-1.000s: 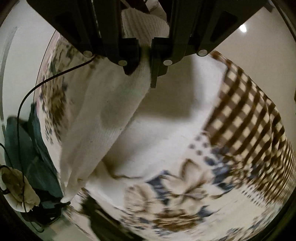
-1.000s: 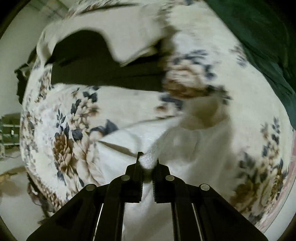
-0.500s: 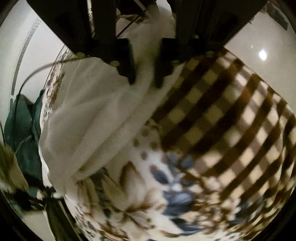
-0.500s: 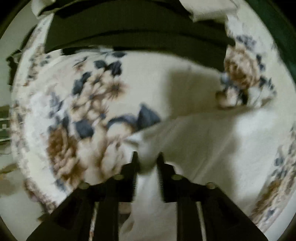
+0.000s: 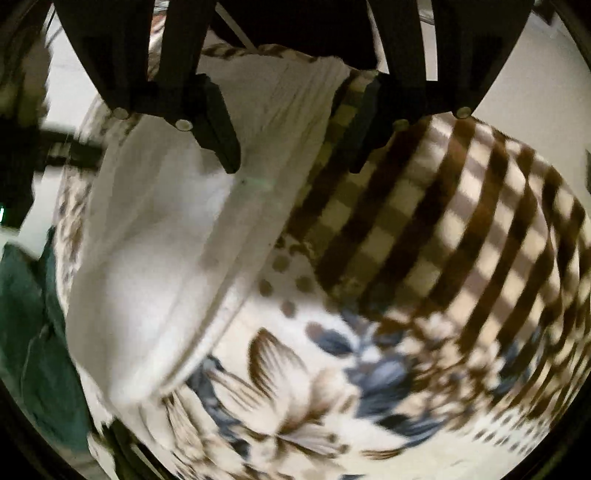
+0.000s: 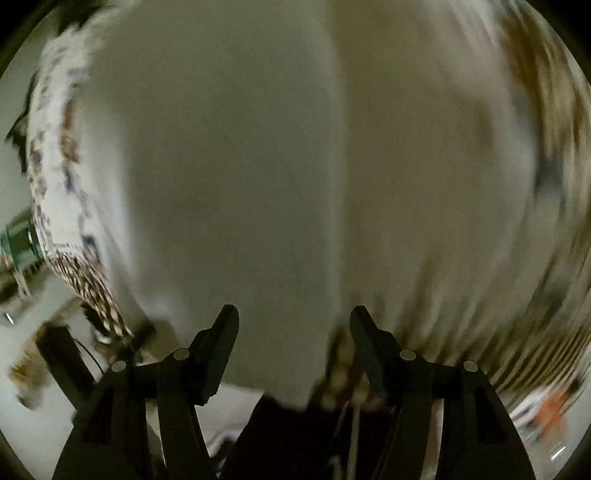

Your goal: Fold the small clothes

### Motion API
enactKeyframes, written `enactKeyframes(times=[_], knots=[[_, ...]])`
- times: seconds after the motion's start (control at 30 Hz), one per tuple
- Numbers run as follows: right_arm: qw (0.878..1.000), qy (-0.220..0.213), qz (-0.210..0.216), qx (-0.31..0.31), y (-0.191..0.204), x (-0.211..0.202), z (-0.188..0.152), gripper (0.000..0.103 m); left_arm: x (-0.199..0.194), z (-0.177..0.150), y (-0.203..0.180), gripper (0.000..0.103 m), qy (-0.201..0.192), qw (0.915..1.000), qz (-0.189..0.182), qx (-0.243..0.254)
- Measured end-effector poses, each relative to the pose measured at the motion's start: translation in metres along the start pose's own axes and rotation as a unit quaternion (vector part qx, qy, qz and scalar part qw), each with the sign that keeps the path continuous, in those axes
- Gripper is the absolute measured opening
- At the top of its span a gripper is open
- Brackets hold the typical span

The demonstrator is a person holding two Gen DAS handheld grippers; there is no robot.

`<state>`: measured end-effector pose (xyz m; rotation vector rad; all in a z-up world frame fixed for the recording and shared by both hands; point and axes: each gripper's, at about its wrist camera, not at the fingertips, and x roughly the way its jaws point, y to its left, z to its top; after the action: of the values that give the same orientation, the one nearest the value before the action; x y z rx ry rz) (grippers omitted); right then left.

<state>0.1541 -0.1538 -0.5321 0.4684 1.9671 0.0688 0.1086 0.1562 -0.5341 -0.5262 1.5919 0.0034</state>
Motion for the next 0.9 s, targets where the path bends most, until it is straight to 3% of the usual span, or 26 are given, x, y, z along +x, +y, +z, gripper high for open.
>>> enactKeyframes(times=[0.07,0.1,0.13,0.17,0.2,0.33,0.43,0.63,0.9], knots=[[0.999,0.021,0.023,0.032,-0.024,0.029,-0.023,0.063,0.002,-0.002,-0.007,0.055,-0.003,0.9998,0.013,0.016],[0.998,0.018,0.038,0.044,-0.032,0.039,-0.032,0.058,0.002,-0.003,-0.01,0.048,-0.003,0.9995,0.02,0.025],[0.997,0.009,0.054,0.051,-0.038,0.048,-0.038,0.037,0.003,-0.003,-0.014,0.036,-0.002,0.9993,0.024,0.03],[0.997,0.006,0.061,0.054,-0.042,0.054,-0.042,0.009,0.003,-0.004,-0.02,0.025,0.0,0.9991,0.025,0.035],[0.996,0.001,0.067,0.063,-0.047,0.059,-0.048,0.005,0.002,-0.006,-0.022,0.023,0.0,0.999,0.027,0.037],[0.996,-0.043,0.043,0.07,-0.054,0.052,-0.072,0.003,-0.005,-0.009,-0.034,0.013,-0.007,0.9987,0.034,0.036],[0.997,-0.047,0.016,0.064,-0.056,0.051,-0.091,0.002,-0.011,-0.013,-0.035,0.008,-0.016,0.9984,0.032,0.043],[0.998,-0.019,-0.013,0.05,-0.06,0.068,-0.138,0.002,-0.012,-0.012,-0.028,0.004,-0.011,0.999,0.018,0.038],[0.999,0.015,0.009,0.028,-0.026,0.096,-0.174,0.001,-0.037,0.004,-0.01,0.002,-0.028,0.9993,0.0,0.025]])
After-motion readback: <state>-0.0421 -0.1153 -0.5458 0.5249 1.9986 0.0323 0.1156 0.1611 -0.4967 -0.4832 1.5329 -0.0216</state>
